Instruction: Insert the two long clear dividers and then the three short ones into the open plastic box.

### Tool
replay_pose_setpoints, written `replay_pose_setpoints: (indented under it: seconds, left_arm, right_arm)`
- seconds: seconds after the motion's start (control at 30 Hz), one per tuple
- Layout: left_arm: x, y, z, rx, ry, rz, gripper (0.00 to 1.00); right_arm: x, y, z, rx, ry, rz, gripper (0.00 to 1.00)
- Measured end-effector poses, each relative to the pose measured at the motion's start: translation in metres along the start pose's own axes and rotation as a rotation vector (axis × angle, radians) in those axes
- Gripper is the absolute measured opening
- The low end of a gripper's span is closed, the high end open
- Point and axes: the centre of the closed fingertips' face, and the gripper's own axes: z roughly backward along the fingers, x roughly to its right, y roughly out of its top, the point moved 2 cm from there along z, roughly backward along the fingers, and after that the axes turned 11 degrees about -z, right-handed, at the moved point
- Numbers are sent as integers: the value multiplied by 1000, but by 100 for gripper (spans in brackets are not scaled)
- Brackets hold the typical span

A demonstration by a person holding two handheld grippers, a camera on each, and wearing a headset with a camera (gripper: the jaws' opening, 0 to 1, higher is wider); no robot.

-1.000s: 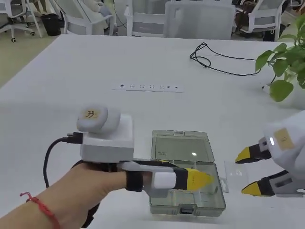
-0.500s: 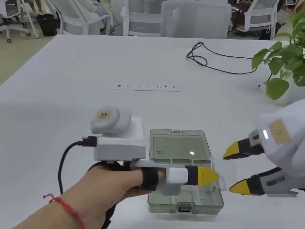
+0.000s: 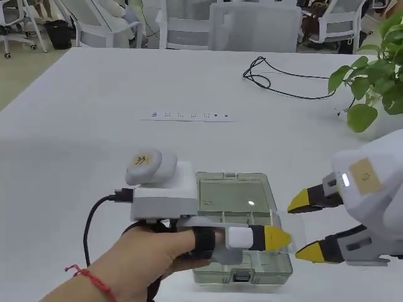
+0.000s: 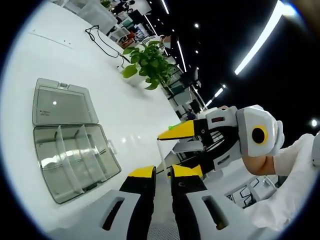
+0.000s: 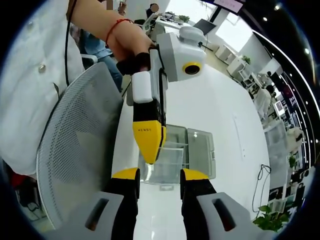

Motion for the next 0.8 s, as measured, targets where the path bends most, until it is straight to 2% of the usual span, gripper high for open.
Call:
replay_pose_setpoints:
  seconds: [0.23,0.53,0.8]
  left_arm:
    - [3,0,-1,-1,-19,12,0]
    - [3,1,-1,6,-23,22,0]
    - [3,2,0,33,-23,29,0]
  right_arm:
    - [-1,1,1,0,-1,-3,33]
    - [-1,2,1,1,-3,-4,33]
    - [2,3,0,7,-14,-8,35]
